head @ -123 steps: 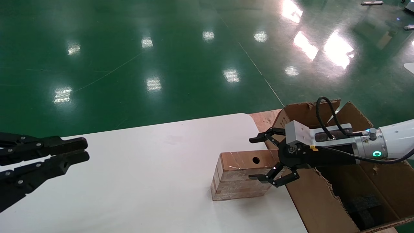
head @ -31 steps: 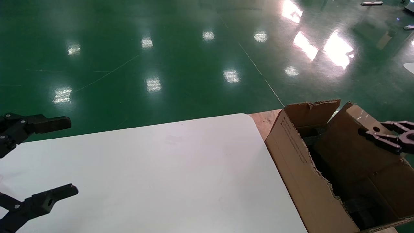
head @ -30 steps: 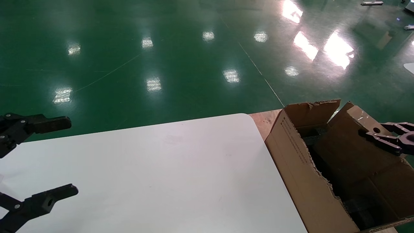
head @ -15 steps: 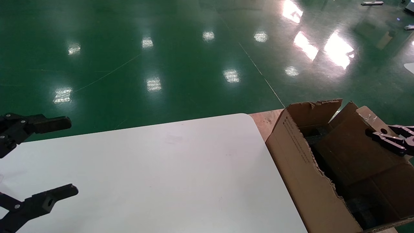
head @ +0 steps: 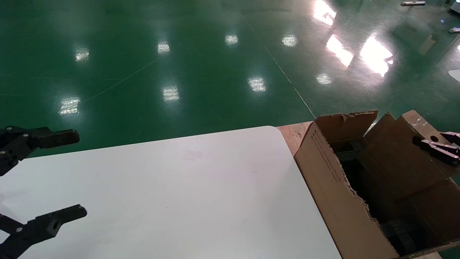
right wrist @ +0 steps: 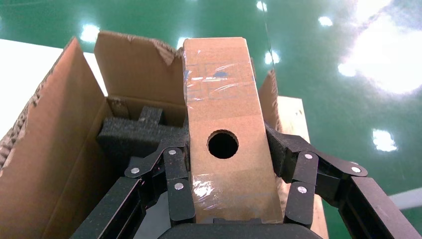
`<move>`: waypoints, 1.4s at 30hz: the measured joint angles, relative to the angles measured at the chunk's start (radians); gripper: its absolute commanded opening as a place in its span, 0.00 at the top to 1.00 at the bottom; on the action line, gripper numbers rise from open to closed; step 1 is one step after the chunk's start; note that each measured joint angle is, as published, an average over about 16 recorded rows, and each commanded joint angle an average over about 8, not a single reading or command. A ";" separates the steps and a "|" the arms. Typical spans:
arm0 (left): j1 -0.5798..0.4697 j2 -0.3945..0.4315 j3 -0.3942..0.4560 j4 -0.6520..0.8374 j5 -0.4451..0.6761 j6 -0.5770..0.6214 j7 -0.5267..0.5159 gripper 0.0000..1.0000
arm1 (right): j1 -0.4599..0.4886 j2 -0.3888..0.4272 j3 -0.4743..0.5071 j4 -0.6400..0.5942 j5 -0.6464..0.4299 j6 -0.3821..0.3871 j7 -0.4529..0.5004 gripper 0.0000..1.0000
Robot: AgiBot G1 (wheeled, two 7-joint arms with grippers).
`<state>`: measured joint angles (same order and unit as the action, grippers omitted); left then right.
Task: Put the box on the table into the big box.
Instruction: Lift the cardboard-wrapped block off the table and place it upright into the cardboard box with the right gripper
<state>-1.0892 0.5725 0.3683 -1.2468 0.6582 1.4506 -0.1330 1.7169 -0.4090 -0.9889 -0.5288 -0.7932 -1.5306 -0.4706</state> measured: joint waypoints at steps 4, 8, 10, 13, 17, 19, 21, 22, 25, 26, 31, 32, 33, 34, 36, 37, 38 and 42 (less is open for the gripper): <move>0.000 0.000 0.000 0.000 0.000 0.000 0.000 0.00 | 0.032 -0.013 -0.026 -0.067 -0.006 -0.013 -0.022 1.00; 0.000 0.000 0.000 0.000 0.000 0.000 0.000 0.00 | 0.062 -0.027 -0.049 -0.135 -0.010 -0.025 -0.046 1.00; 0.000 0.000 0.000 0.000 0.000 0.000 0.000 0.00 | 0.075 -0.034 -0.058 -0.169 -0.013 -0.030 -0.058 1.00; 0.000 0.000 0.000 0.000 0.000 0.000 0.000 0.00 | 0.093 -0.044 -0.070 -0.217 -0.018 -0.033 -0.075 1.00; 0.000 0.000 0.000 0.000 0.000 0.000 0.000 0.00 | 0.114 -0.056 -0.080 -0.272 -0.028 -0.037 -0.095 1.00; 0.000 0.000 0.000 0.000 0.000 0.000 0.000 0.00 | 0.123 -0.061 -0.083 -0.295 -0.034 -0.037 -0.105 1.00; 0.000 0.000 0.000 0.000 0.000 0.000 0.000 0.00 | 0.130 -0.065 -0.085 -0.316 -0.041 -0.038 -0.114 1.00; 0.000 0.000 0.000 0.000 0.000 0.000 0.000 0.00 | 0.133 -0.066 -0.086 -0.325 -0.044 -0.037 -0.118 1.00; 0.000 0.000 0.000 0.000 0.000 0.000 0.000 0.00 | 0.142 -0.069 -0.087 -0.348 -0.054 -0.036 -0.130 1.00; 0.000 0.000 0.000 0.000 0.000 0.000 0.000 0.00 | 0.145 -0.069 -0.087 -0.354 -0.057 -0.036 -0.134 1.00; 0.000 0.000 0.000 0.000 0.000 0.000 0.000 0.00 | 0.155 -0.068 -0.086 -0.377 -0.070 -0.032 -0.150 1.00; 0.000 0.000 0.000 0.000 0.000 0.000 0.000 0.00 | 0.157 -0.067 -0.086 -0.379 -0.072 -0.031 -0.152 1.00; 0.000 0.000 0.000 0.000 0.000 0.000 0.000 0.00 | 0.159 -0.066 -0.086 -0.382 -0.074 -0.030 -0.154 1.00; 0.000 0.000 0.000 0.000 0.000 0.000 0.000 0.00 | 0.160 -0.065 -0.086 -0.384 -0.076 -0.029 -0.156 1.00; 0.000 0.000 0.000 0.000 0.000 0.000 0.000 0.00 | 0.163 -0.062 -0.085 -0.387 -0.080 -0.027 -0.159 1.00; 0.000 0.000 0.000 0.000 0.000 0.000 0.000 0.00 | 0.164 -0.061 -0.085 -0.389 -0.082 -0.027 -0.160 1.00; 0.000 0.000 0.000 0.000 0.000 0.000 0.000 0.00 | 0.165 -0.060 -0.085 -0.390 -0.084 -0.026 -0.161 1.00; 0.000 0.000 0.000 0.000 0.000 0.000 0.000 0.00 | 0.168 -0.055 -0.083 -0.392 -0.091 -0.023 -0.164 1.00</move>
<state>-1.0893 0.5725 0.3685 -1.2468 0.6581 1.4506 -0.1330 1.8846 -0.4635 -1.0717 -0.9211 -0.8846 -1.5532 -0.6350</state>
